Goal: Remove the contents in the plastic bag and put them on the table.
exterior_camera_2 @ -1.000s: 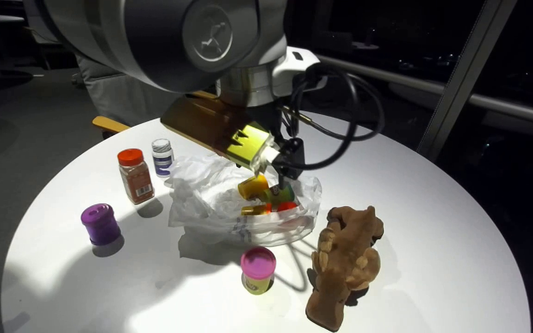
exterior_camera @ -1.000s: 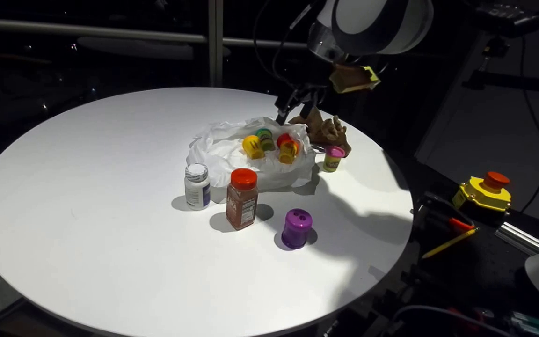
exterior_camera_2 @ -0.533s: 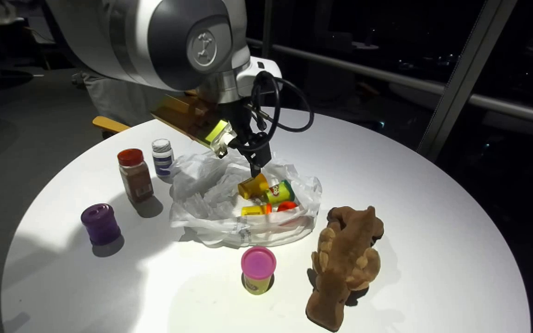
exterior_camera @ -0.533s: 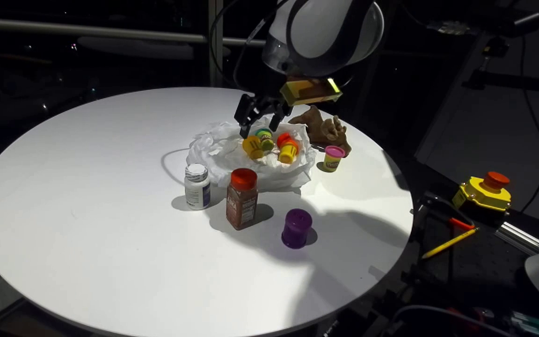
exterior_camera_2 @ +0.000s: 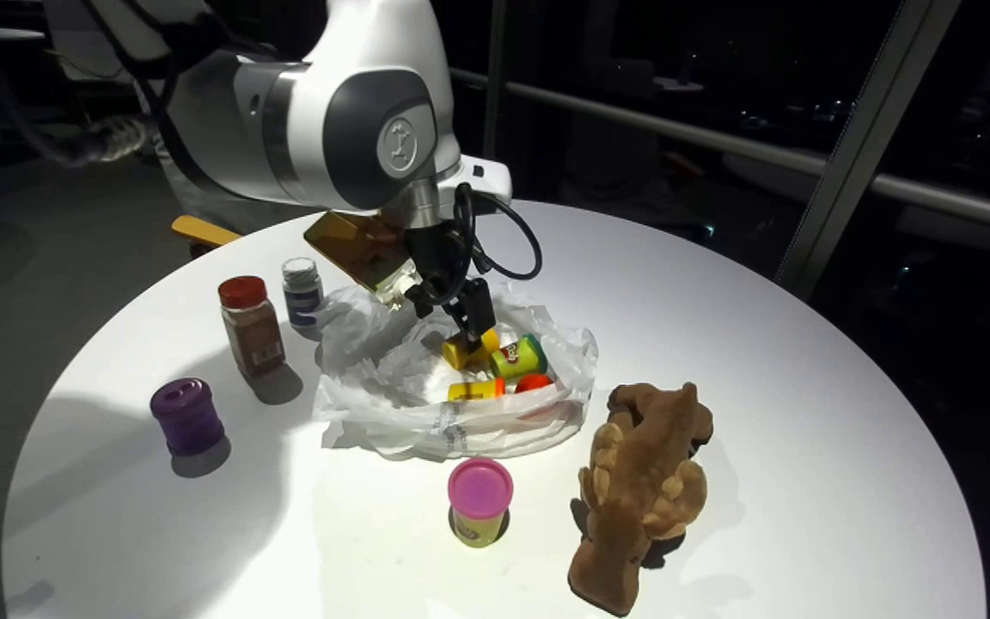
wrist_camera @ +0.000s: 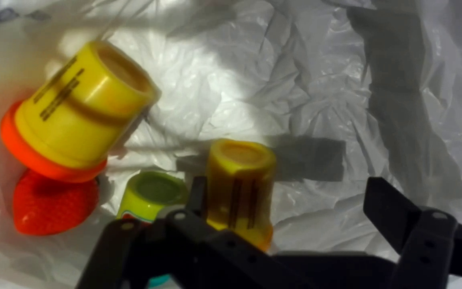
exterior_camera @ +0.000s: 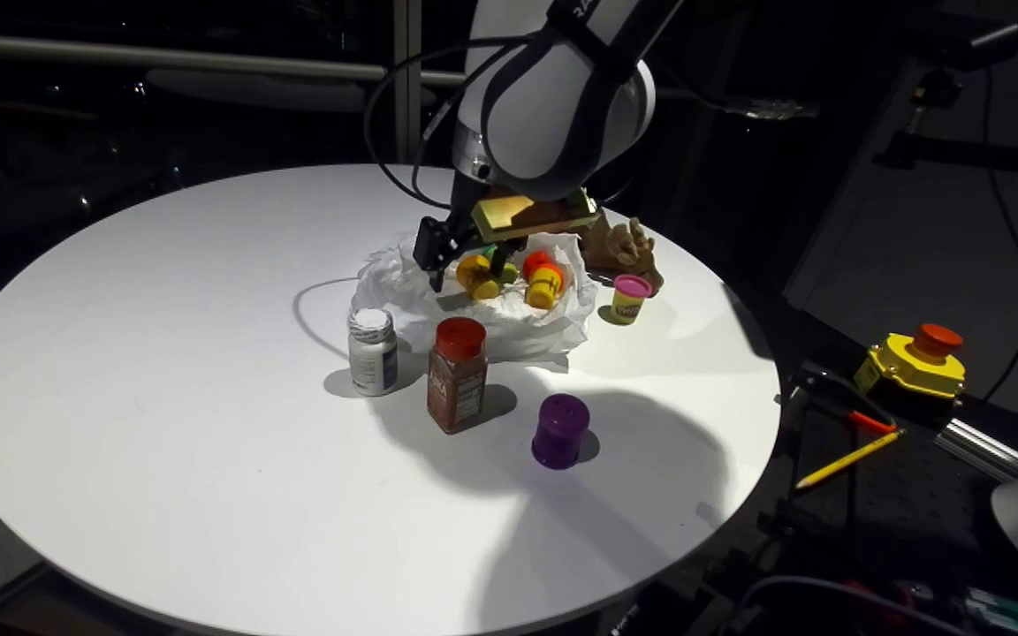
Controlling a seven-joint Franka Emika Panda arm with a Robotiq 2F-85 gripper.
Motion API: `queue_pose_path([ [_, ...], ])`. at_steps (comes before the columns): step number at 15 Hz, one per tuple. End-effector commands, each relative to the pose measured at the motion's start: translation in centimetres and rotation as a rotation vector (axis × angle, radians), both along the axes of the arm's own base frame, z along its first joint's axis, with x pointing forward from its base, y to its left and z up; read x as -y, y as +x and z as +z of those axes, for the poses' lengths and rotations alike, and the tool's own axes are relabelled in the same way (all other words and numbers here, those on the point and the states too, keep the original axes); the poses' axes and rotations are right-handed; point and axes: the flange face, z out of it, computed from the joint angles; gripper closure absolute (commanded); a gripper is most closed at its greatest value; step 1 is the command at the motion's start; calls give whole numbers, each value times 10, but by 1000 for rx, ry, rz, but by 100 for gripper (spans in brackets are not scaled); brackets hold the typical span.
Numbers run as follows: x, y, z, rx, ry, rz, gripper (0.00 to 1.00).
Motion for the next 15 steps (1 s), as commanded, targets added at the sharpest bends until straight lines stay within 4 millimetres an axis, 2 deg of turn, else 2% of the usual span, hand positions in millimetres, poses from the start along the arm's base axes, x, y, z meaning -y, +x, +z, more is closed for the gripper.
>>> queue_pose_path([
  [1, 3, 20, -7, 1, -30, -71, 0],
  [5, 13, 26, -12, 11, -54, -126, 0],
  [6, 15, 26, -12, 10, -57, -134, 25],
  [7, 16, 26, -13, 9, -61, -140, 26],
  [8, 17, 26, -13, 10, -64, -143, 32],
  [13, 24, 15, -3, 23, -59, -136, 73],
  [15, 31, 7, 6, 43, -55, -140, 73],
])
